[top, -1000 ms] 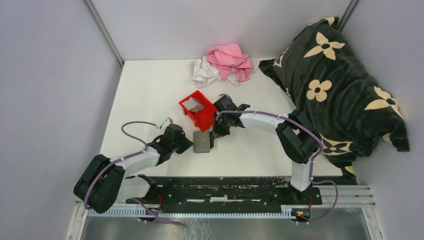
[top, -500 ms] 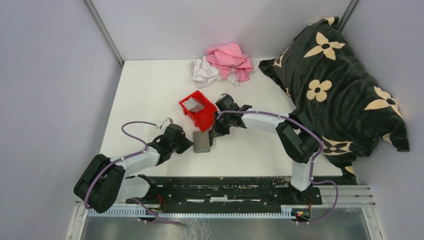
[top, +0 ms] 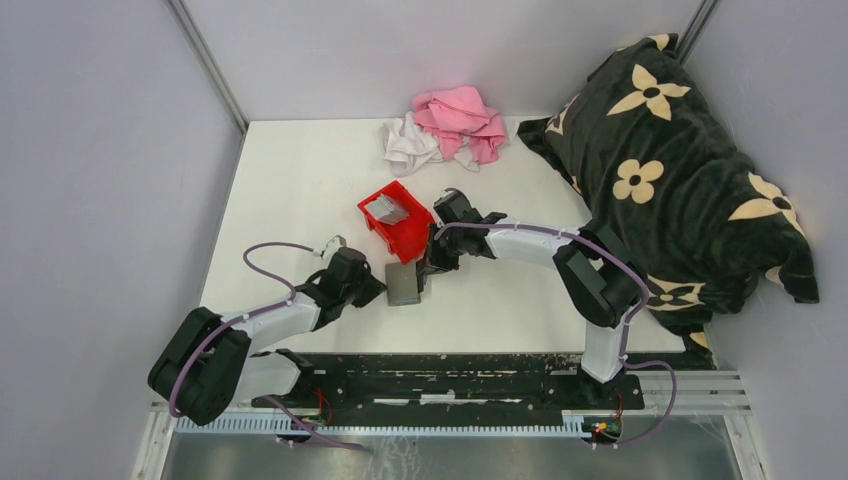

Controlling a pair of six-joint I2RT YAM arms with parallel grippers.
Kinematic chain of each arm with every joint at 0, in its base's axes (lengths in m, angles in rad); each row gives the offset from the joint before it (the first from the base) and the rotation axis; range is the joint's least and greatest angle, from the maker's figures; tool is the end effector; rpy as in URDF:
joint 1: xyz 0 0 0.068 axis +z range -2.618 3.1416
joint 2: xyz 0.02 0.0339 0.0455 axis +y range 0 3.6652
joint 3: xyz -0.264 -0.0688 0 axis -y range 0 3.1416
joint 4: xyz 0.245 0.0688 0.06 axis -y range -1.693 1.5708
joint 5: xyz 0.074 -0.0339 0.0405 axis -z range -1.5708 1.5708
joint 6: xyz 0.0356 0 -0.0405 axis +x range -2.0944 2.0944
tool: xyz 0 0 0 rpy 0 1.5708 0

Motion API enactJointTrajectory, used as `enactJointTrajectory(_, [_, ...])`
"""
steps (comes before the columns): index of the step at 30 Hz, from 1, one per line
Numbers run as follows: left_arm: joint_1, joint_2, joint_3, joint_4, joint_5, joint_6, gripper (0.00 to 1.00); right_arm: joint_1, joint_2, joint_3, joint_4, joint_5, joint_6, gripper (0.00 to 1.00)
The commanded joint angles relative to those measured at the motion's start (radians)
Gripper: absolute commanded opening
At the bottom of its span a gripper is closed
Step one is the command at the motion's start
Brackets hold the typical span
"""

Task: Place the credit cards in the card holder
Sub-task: Adjust the card holder at the center of the board.

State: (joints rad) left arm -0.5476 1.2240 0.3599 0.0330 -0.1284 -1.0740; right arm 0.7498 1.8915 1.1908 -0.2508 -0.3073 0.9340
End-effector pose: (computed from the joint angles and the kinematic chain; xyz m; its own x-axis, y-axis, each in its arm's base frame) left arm 0.1805 -0.1047 0.1337 -0.6897 -0.6006 -0.4044 -0.3434 0.7631 -0.5475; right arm 0.2794 0.2749 0.1641 -0.9799 0.1346 -0.1471 0.0165 0.7898 0.6132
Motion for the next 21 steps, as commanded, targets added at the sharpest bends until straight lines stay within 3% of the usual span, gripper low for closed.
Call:
enactJointTrajectory(1, [-0.007, 0.001, -0.030, -0.086, -0.020, 0.043, 0.14, 0.003, -0.078, -0.010, 0.100, -0.052, 0.034, 0.01])
enactJointTrajectory(21, [-0.007, -0.036, -0.102, -0.016, 0.044, 0.022, 0.11, 0.045, -0.087, -0.037, 0.181, -0.108, 0.059, 0.01])
